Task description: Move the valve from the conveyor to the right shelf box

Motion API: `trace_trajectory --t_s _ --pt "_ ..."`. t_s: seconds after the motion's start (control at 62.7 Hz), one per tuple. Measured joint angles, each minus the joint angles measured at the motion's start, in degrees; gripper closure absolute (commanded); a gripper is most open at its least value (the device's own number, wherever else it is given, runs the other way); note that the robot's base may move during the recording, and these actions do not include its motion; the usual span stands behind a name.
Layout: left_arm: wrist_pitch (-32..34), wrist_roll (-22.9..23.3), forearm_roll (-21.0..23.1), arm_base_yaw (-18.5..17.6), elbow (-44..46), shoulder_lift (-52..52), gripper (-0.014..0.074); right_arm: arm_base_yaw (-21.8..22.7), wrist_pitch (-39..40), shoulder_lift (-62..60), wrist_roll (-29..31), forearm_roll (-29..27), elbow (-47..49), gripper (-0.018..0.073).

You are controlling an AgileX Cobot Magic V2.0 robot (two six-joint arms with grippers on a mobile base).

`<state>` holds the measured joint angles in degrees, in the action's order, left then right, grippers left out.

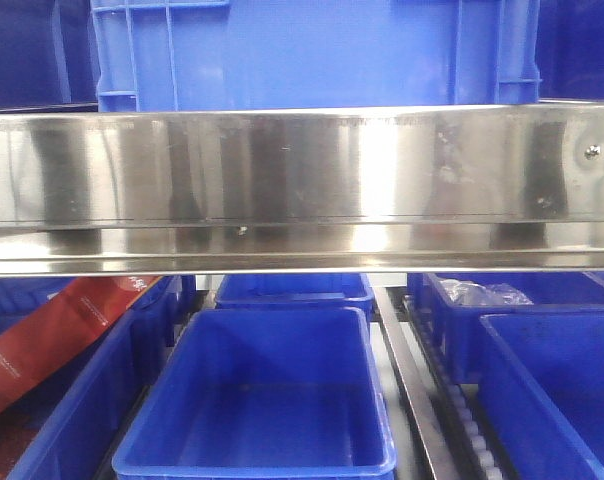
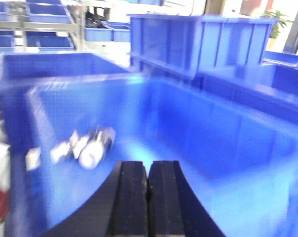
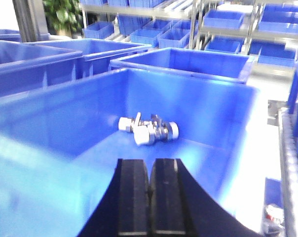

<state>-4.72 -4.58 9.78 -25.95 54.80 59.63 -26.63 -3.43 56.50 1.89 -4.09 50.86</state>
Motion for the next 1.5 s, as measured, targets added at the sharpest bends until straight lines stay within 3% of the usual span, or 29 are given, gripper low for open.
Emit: trace_trajectory --t_s 0.16,0.431,1.197,1.309,1.5 --pt "3.8 0.0 0.0 0.0 -11.8 -8.8 0.0707 0.0 5.2 -8.6 0.0 0.0 -11.6 0.0722" --pt "4.7 0.0 0.0 0.0 -24.5 -22.0 0.0707 0.0 4.4 -22.9 0.0 0.1 -23.4 0.0722" --pt "5.5 0.0 0.0 0.0 -25.6 -26.3 0.0707 0.4 4.0 -31.0 0.0 0.1 -24.9 0.0722" --pt "5.5 0.0 0.0 0.0 -25.6 -26.3 0.0707 4.2 4.3 -35.1 0.0 0.2 -29.8 0.0722" --pt "5.5 0.0 0.0 0.0 -25.7 -26.3 0.0707 15.4 4.3 -44.5 0.0 0.2 -38.5 0.0722"
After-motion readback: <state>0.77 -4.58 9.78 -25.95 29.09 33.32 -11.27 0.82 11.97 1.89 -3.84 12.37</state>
